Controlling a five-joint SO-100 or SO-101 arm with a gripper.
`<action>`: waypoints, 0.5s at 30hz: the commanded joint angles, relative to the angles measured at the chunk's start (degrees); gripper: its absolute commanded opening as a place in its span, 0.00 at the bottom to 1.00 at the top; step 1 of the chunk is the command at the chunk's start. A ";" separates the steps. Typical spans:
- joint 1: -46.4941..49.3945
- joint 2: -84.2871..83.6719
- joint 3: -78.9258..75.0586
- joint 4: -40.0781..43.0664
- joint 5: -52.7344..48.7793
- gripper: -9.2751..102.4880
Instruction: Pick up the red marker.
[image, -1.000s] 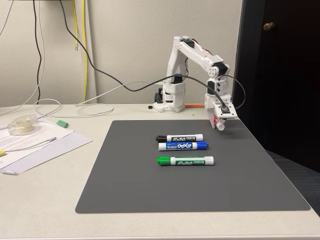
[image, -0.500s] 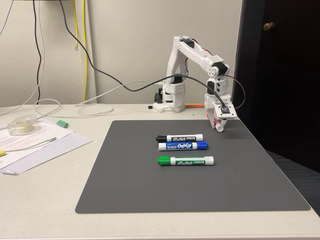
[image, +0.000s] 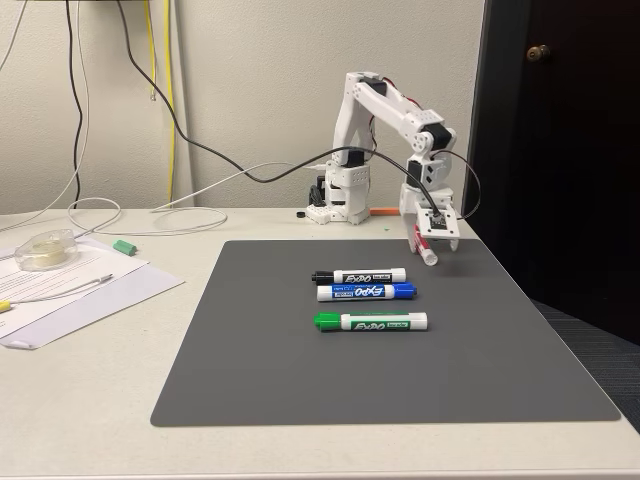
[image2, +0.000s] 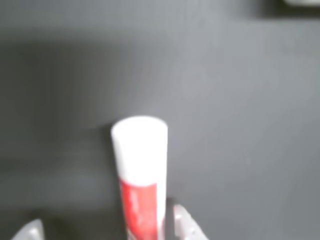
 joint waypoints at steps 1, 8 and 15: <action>-0.44 4.83 1.58 -0.70 0.00 0.45; -0.26 7.65 6.15 -3.16 -0.70 0.44; 0.53 7.65 11.51 -9.40 -1.67 0.44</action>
